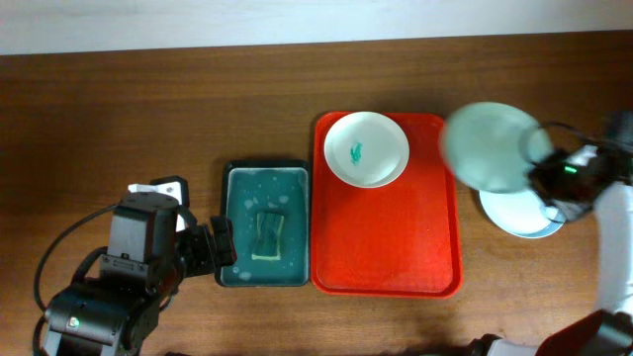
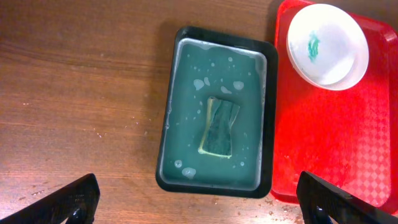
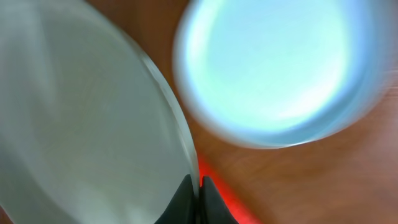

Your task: Clean dirty plates on tray and stack at the side

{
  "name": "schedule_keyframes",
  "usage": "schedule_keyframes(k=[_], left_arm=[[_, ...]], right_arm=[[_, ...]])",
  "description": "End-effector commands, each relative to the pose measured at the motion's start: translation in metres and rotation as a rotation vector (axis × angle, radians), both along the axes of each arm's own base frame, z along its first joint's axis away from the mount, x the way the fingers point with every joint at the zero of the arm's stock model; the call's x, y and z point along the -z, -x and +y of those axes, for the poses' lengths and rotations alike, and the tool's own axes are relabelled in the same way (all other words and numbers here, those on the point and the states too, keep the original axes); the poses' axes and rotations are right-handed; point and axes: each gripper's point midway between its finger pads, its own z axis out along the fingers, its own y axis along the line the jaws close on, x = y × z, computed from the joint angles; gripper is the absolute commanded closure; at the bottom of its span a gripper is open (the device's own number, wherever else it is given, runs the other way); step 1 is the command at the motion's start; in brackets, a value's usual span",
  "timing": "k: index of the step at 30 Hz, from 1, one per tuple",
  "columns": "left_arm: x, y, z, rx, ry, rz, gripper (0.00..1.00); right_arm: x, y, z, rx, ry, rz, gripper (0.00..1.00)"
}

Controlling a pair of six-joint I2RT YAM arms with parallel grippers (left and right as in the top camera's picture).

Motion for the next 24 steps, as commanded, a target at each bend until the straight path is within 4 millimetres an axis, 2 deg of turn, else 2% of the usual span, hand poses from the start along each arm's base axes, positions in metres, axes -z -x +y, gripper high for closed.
schedule_keyframes(k=[1,2,5,10,12,13,14,16,17,20,22,23,24], left_arm=[[-0.006,-0.001,0.001,-0.003,0.005,-0.017,0.01],[-0.006,-0.001,0.001,-0.003,0.005,-0.017,0.00],[-0.006,-0.001,0.001,-0.003,0.005,-0.017,0.01],[-0.006,-0.001,0.001,-0.003,0.005,-0.017,0.00],[-0.006,-0.001,0.001,-0.003,0.005,-0.017,0.01],[-0.006,-0.001,0.001,-0.003,0.005,-0.017,0.01],[-0.006,-0.001,0.001,-0.003,0.005,-0.017,0.00],[-0.006,-0.001,0.001,-0.003,0.005,-0.017,0.01],[-0.006,-0.001,0.001,-0.003,0.005,-0.017,0.00],[-0.006,-0.001,0.001,-0.003,0.005,-0.017,0.01],[-0.006,-0.001,0.001,-0.003,0.005,-0.017,0.01],[-0.006,-0.001,0.001,-0.003,0.005,-0.017,0.01],[-0.006,-0.001,0.001,-0.003,0.005,-0.017,0.01]], right_arm=[[0.015,0.027,-0.056,0.158,0.027,0.069,0.96],[0.021,0.032,-0.067,0.194,0.019,0.080,0.96],[0.042,0.040,-0.082,0.205,-0.004,0.127,0.96],[0.087,0.043,-0.078,0.158,-0.076,0.247,0.96],[0.093,0.045,-0.076,0.130,-0.086,0.266,0.95],[0.094,0.046,-0.074,0.097,-0.085,0.269,0.75],[0.091,0.047,-0.073,0.090,-0.083,0.268,0.64],[0.078,0.043,-0.069,0.085,-0.082,0.226,0.54],[0.064,0.037,-0.064,0.070,-0.074,0.175,0.49],[0.019,0.015,-0.038,-0.041,-0.023,0.020,0.50],[-0.017,-0.002,-0.003,-0.203,0.045,-0.098,0.53],[-0.036,-0.010,0.029,-0.332,0.093,-0.159,0.54],[-0.045,-0.015,0.050,-0.417,0.116,-0.188,0.55]])
